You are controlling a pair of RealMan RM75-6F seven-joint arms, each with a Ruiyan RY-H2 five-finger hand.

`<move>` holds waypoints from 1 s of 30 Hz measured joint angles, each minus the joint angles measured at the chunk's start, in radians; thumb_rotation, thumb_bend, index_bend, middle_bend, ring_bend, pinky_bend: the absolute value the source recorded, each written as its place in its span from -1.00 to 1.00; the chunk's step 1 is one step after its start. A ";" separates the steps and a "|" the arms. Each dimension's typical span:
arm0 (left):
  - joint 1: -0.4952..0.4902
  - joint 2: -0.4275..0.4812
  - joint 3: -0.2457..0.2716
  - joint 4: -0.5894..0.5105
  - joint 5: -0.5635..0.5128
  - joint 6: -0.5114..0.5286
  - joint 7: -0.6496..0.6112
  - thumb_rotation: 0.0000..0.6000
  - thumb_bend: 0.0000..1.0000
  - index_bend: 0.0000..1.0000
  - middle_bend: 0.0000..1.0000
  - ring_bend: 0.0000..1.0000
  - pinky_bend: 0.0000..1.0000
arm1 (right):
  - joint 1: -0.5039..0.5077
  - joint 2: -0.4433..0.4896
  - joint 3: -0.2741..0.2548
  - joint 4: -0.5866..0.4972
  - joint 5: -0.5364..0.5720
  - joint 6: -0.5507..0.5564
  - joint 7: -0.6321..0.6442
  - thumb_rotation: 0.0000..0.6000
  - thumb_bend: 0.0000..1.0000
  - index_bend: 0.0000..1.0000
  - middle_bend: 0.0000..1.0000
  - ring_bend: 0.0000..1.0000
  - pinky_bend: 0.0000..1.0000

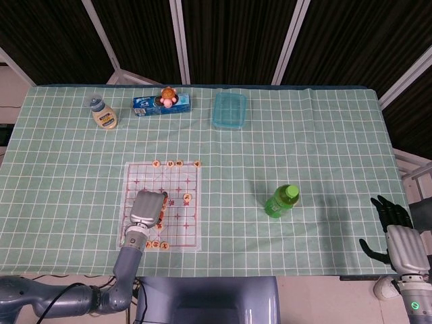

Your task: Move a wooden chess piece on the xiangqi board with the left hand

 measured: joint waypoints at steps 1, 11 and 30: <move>0.000 -0.001 0.000 0.000 0.000 0.000 0.000 1.00 -0.30 -0.01 1.00 0.99 0.99 | 0.000 0.000 0.000 0.000 0.000 0.000 0.000 1.00 -0.28 -1.00 -1.00 -1.00 -1.00; -0.006 -0.013 -0.004 0.011 0.003 -0.004 -0.002 1.00 -0.30 -0.01 1.00 0.99 0.99 | 0.000 0.000 0.000 0.000 0.001 0.000 0.002 1.00 -0.28 -1.00 -1.00 -1.00 -1.00; -0.022 -0.029 -0.015 0.019 0.002 -0.008 0.005 1.00 -0.30 -0.01 1.00 0.99 0.99 | 0.000 0.000 0.001 -0.001 0.002 -0.001 0.005 1.00 -0.28 -1.00 -1.00 -1.00 -1.00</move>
